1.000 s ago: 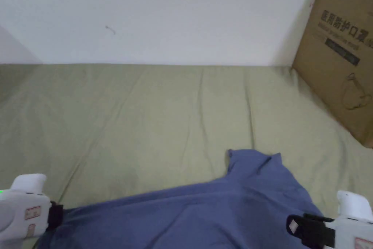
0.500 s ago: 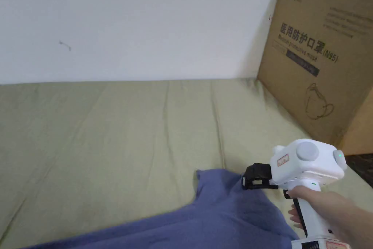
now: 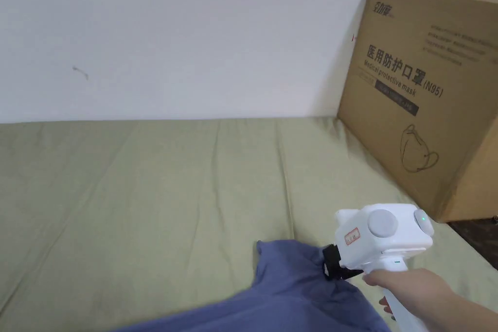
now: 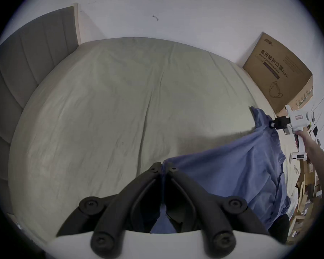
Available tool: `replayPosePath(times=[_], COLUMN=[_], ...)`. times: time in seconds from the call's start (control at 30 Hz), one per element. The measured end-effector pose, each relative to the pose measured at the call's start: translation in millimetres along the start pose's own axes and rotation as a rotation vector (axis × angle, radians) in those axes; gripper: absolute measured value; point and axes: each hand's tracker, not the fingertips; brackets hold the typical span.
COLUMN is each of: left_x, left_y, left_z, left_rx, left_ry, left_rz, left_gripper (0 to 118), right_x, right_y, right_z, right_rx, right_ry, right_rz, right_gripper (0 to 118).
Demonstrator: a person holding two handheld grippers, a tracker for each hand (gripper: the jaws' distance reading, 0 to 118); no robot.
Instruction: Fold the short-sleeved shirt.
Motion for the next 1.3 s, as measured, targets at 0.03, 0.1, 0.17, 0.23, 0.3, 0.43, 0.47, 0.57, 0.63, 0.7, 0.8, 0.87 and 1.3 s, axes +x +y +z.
replayPosePath(times=[0.03, 0.1, 0.17, 0.23, 0.3, 0.43, 0.47, 0.57, 0.63, 0.7, 0.8, 0.87, 1.3], left_x=[1, 5, 6, 7, 7, 12, 12, 14, 18, 23, 27, 31, 49], left_y=[0, -1, 0, 3, 7, 20, 24, 33, 40, 47, 62, 76, 186], left_z=[4, 16, 32, 51, 74, 131, 147, 197, 228, 259, 298, 323, 394], left_rx=[0.003, 0.023, 0.049, 0.09, 0.14, 0.258, 0.282, 0.35, 0.403, 0.458, 0.515, 0.55, 0.719], left_ry=[-0.002, -0.01, -0.026, -0.043, -0.041, -0.046, -0.08, -0.12, -0.111, -0.099, -0.097, -0.091, -0.006], left_rz=[-0.002, -0.014, -0.004, 0.015, 0.017, -0.011, 0.002, 0.019, -0.006, -0.032, -0.052, -0.065, -0.123], left_gripper=[2, 2, 2, 2, 2, 2, 2, 2, 2, 2, 2, 2, 2], right_x=[-3, -6, -8, -9, -10, -17, -21, -34, -44, -60, -77, -86, -131], right_y=[-4, -15, -24, -34, -45, -53, -57, -69, -76, -81, -80, -71, 46], right_z=[12, 37, 72, 108, 145, 231, 252, 315, 354, 391, 436, 462, 545], right_rx=[0.013, 0.082, 0.172, 0.246, 0.332, 0.465, 0.501, 0.604, 0.671, 0.726, 0.784, 0.811, 0.968], right_ry=[-0.003, -0.016, 0.002, 0.023, 0.022, 0.066, 0.068, 0.146, 0.143, 0.129, 0.116, 0.108, 0.034], right_rz=[0.006, 0.018, 0.01, 0.025, 0.036, 0.017, 0.022, -0.008, 0.016, 0.051, 0.078, 0.095, 0.067], right_gripper=[0, 0, 0, 0, 0, 0, 0, 0, 0, 0, 0, 0, 0])
